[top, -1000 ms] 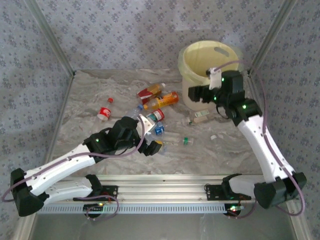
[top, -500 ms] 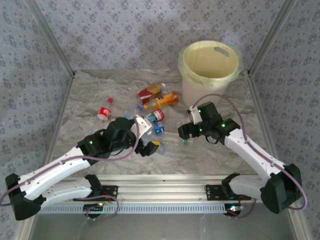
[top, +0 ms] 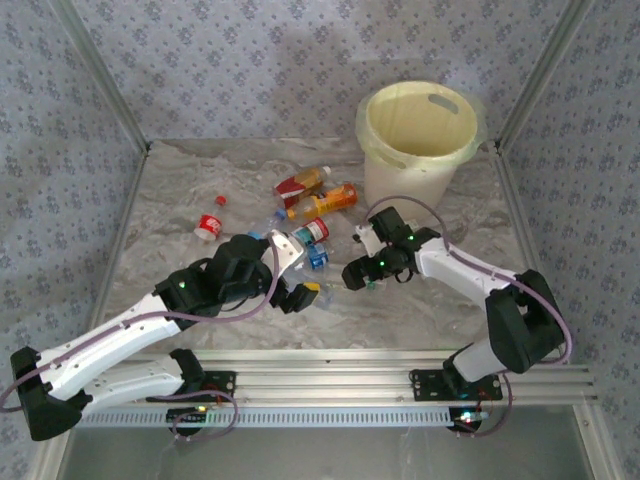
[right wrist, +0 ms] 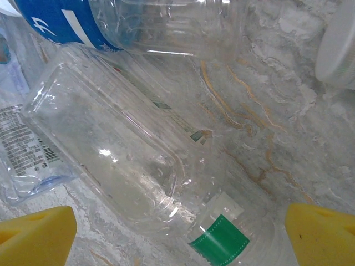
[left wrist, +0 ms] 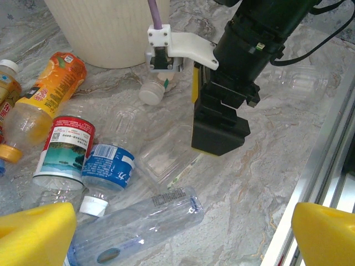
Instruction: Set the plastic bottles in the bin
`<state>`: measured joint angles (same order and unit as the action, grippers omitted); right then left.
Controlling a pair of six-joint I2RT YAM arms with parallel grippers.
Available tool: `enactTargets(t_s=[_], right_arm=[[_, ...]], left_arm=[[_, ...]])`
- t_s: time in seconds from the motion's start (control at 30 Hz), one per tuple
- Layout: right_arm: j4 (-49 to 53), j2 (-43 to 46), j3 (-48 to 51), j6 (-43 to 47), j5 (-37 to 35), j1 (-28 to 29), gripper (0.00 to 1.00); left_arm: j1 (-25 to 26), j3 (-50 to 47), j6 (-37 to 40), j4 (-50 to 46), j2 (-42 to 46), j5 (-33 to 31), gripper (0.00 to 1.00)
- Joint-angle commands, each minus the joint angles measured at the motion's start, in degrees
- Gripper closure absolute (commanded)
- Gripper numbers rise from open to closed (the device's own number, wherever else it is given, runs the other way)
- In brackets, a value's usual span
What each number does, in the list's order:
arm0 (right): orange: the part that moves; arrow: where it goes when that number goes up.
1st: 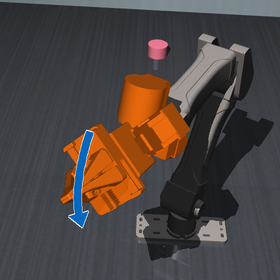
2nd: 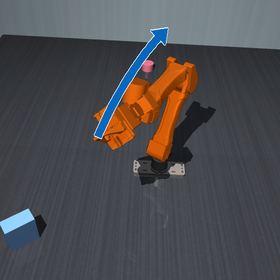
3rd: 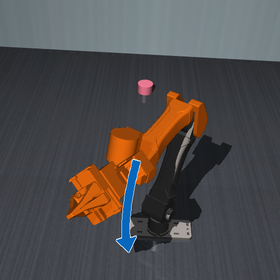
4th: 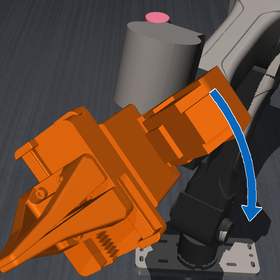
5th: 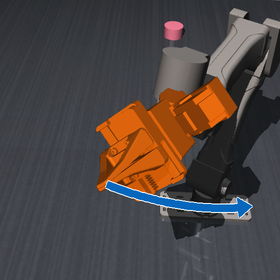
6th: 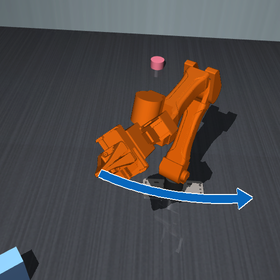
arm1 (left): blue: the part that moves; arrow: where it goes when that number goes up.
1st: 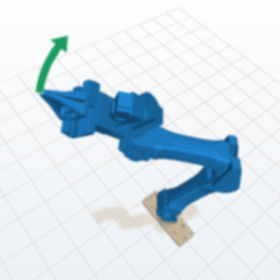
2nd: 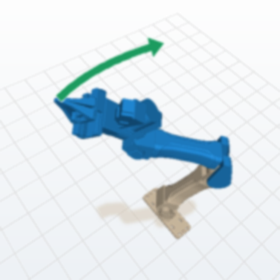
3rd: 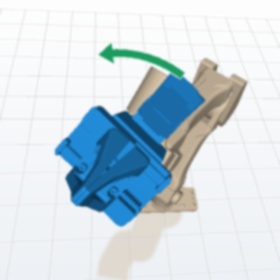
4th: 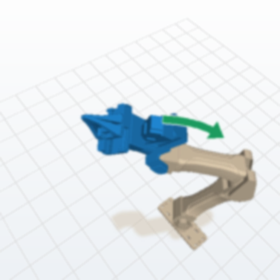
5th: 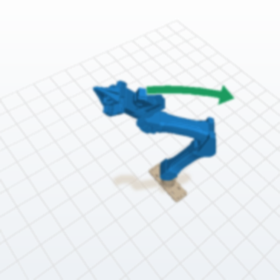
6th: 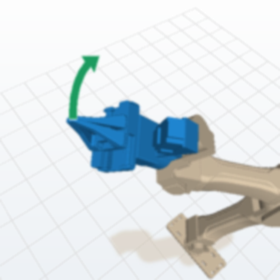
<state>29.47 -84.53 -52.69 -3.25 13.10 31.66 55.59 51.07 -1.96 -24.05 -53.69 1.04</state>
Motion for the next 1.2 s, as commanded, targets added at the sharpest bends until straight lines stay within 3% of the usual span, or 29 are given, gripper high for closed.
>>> enactTargets(t_s=[0.0, 0.23, 0.53, 0.93, 1.17], right_arm=[[0.14, -1.22, -1.63, 1.8, 0.82, 0.65, 0.01], [1.43, -3.24, -1.88, 1.66, 2.37, 2.18, 0.01], [4.67, -2.75, -1.7, -1.33, -2.27, 7.22, 0.06], [8.34, -1.98, -0.66, -4.99, -10.13, 12.37, 0.25], [6.47, -2.75, 0.54, -6.33, -11.21, 13.01, 0.37]], left_arm=[[-0.31, -0.69, 0.9, 0.06, 0.21, 0.81, 0.0], [-0.31, -0.61, 0.84, -0.08, -0.06, 0.81, 0.0], [-0.3, -0.71, 0.56, -0.12, 0.26, 0.98, 0.0], [-0.31, -0.82, 0.2, -0.09, 0.08, 1.37, 0.0], [-0.31, -0.8, 0.03, -0.12, 0.29, 1.34, 0.0]])
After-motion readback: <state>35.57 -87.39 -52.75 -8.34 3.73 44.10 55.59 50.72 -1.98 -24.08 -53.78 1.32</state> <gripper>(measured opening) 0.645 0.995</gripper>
